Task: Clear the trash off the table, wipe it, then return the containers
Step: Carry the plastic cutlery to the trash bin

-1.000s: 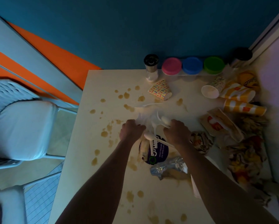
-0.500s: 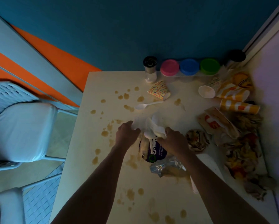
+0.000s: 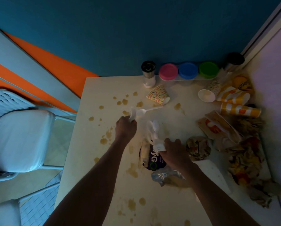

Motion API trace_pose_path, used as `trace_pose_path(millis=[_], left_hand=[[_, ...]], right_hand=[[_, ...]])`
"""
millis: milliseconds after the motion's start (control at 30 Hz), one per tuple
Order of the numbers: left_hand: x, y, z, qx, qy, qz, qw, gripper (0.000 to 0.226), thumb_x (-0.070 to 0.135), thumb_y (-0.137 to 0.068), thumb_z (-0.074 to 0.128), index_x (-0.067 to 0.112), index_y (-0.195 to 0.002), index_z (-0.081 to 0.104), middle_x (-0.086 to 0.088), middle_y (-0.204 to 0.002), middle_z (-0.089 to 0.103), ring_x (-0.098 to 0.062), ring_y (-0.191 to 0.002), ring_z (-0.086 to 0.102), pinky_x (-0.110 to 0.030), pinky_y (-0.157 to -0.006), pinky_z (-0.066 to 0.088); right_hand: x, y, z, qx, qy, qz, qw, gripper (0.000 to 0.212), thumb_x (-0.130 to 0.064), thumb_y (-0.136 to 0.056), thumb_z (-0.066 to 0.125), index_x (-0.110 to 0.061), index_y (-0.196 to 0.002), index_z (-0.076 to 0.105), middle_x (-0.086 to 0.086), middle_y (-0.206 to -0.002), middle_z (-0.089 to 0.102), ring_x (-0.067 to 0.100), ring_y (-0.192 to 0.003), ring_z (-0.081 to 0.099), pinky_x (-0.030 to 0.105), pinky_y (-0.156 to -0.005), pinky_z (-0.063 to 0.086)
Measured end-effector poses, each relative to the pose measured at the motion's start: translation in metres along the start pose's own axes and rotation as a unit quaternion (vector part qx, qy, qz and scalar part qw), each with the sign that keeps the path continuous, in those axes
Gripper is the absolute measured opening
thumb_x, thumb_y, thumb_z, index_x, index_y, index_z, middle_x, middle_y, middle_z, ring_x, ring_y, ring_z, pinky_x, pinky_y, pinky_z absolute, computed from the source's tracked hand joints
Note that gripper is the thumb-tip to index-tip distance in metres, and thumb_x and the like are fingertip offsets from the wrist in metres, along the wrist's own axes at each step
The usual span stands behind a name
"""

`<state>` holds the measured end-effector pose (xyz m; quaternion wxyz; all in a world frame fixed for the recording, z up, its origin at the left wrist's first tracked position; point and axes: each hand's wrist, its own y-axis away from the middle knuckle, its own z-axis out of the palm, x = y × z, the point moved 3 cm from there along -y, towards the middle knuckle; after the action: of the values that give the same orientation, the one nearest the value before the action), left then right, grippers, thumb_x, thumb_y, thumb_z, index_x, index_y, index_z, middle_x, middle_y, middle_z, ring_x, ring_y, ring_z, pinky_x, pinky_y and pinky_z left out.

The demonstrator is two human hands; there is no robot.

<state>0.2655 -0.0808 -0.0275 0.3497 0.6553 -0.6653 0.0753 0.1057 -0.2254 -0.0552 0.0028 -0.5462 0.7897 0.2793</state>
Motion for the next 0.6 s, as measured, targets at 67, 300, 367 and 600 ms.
trace_pose_path(millis=[67,300,367,600], left_hand=[[0.019,-0.015,0.003,-0.014,-0.019,0.031,0.999,0.022,0.020,-0.088,0.052,0.011,-0.095,0.071,-0.014,-0.091,0.071,-0.029,-0.075,0.060,-0.030,-0.064,0.043],[0.062,-0.052,0.042,-0.078,-0.131,0.106,0.983,0.044,0.040,-0.088,0.062,0.016,-0.124,0.056,-0.016,-0.118,0.065,-0.040,-0.104,0.064,-0.041,-0.081,0.054],[0.059,-0.058,0.052,-0.096,-0.180,0.120,0.972,0.048,0.039,-0.091,0.064,0.016,-0.132,0.051,-0.016,-0.121,0.062,-0.039,-0.106,0.063,-0.040,-0.080,0.051],[0.041,-0.060,0.029,-0.073,-0.037,0.045,0.996,0.037,0.026,-0.090,0.062,0.004,-0.119,0.062,-0.009,-0.102,0.066,-0.027,-0.083,0.062,-0.031,-0.065,0.052]], right_hand=[[-0.003,-0.002,-0.003,0.004,0.058,-0.052,0.997,0.064,-0.047,-0.089,0.006,-0.010,-0.115,0.051,0.013,-0.110,0.052,0.033,-0.099,0.055,0.038,-0.078,0.048],[0.009,-0.004,-0.005,0.001,-0.034,0.015,0.999,0.012,-0.011,-0.081,0.052,-0.003,-0.077,0.059,0.020,-0.078,0.058,0.035,-0.052,0.053,0.040,-0.041,0.049],[0.008,-0.005,-0.011,0.001,-0.146,0.053,0.988,0.010,-0.010,-0.081,0.065,-0.005,-0.089,0.059,0.018,-0.080,0.057,0.039,-0.061,0.059,0.043,-0.053,0.054],[0.005,-0.020,-0.011,0.025,-0.313,0.197,0.929,0.014,-0.011,-0.083,0.052,-0.014,-0.096,0.054,0.006,-0.082,0.063,0.020,-0.071,0.063,0.029,-0.060,0.050]])
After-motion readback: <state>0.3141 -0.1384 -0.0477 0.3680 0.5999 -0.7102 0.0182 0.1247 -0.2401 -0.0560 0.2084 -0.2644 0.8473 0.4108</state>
